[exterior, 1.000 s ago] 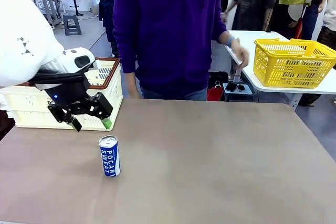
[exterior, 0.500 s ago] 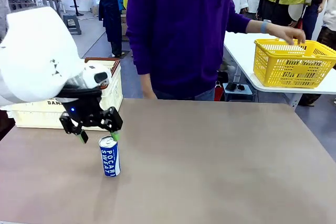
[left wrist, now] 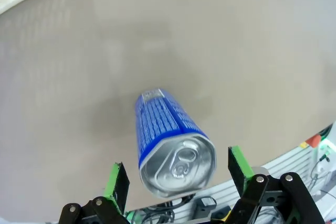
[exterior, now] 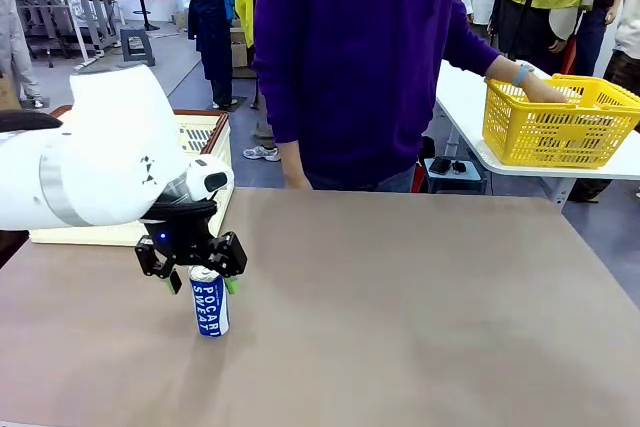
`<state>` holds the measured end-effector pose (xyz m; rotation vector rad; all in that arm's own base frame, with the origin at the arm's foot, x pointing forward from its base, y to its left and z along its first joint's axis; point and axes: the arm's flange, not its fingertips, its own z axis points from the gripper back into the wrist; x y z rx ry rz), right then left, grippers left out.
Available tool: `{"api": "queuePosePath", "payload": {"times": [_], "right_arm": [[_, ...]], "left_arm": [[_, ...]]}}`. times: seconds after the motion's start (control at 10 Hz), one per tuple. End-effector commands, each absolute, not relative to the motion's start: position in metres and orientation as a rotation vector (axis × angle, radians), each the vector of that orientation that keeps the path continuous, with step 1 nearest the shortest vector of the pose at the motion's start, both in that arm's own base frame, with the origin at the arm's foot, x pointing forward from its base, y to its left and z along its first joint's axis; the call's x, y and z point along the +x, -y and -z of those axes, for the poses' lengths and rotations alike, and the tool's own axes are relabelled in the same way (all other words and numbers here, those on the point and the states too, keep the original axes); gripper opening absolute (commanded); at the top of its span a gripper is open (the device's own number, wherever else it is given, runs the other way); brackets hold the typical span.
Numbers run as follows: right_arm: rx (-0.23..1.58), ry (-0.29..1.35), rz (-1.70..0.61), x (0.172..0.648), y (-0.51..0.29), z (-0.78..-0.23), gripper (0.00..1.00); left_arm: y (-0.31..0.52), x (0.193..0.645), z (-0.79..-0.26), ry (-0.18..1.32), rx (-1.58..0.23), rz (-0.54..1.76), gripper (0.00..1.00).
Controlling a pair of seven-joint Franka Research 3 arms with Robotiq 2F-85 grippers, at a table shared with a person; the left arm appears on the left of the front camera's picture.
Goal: Place the drinks into the Shopping basket.
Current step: Pick up one drink and place it into the Shopping basket.
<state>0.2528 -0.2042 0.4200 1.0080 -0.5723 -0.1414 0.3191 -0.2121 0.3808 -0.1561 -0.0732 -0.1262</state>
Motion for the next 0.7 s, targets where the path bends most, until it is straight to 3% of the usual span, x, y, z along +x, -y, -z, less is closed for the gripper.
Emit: {"api": "queuePosePath", "payload": {"times": [0.0,0.3,0.5,0.6], "right_arm": [[1.023,0.603,0.120,0.2550,0.2068,-0.4213,1.00],[1.023,0.603,0.120,0.2550,0.2068,-0.4213,1.00],[1.023,0.603,0.120,0.2550,0.2068,-0.4213,1.00],[1.023,0.603,0.120,0.2550,0.2068,-0.4213,1.00]], "left_arm": [[0.2164,0.3220,-0.3710,0.076,-0.141,0.111,1.00],[0.2163,0.3227,-0.3708,0.087,-0.139,0.117,1.00],[0.2171,0.3245,-0.3706,0.151,-0.112,0.113,0.43],[0.2187,0.3250,-0.3696,0.138,-0.109,0.124,0.00]]}}
